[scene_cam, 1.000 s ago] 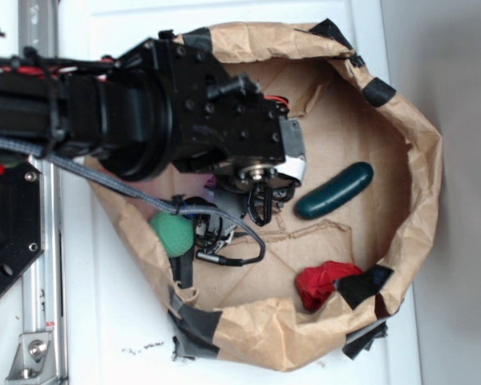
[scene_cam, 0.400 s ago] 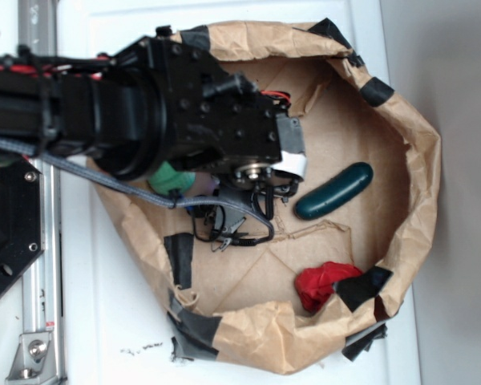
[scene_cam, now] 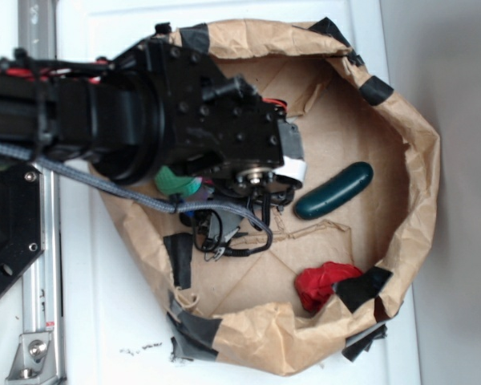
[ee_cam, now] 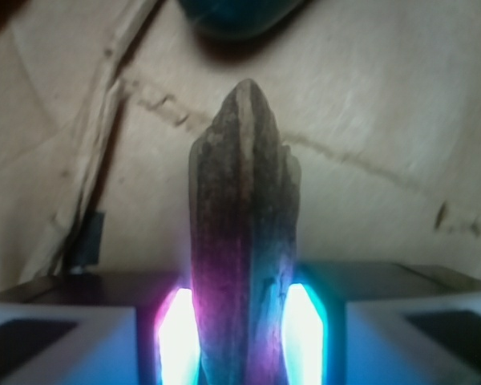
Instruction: Grab the wood chip.
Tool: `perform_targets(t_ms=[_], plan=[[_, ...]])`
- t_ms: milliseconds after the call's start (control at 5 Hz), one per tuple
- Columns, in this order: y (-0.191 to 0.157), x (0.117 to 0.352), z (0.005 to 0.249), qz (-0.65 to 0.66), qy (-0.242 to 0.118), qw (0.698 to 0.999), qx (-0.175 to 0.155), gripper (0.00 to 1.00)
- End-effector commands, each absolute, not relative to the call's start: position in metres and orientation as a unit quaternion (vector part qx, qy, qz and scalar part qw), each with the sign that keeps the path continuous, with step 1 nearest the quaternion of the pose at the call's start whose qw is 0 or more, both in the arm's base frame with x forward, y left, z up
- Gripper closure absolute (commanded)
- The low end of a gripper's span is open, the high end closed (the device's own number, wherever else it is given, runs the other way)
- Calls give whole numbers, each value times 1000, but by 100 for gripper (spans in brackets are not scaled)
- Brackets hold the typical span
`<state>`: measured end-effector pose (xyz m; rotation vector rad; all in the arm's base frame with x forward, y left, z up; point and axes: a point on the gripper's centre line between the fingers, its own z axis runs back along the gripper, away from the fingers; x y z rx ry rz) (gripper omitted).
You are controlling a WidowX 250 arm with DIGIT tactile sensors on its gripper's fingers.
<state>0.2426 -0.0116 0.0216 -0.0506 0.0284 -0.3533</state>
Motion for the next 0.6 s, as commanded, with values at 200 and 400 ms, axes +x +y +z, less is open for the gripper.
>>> perform_targets(t_ms=[200,400], plan=[[0,258,169,-68,-57,996,-14,100],[-3,250,170,-53,-54,997,6,100]])
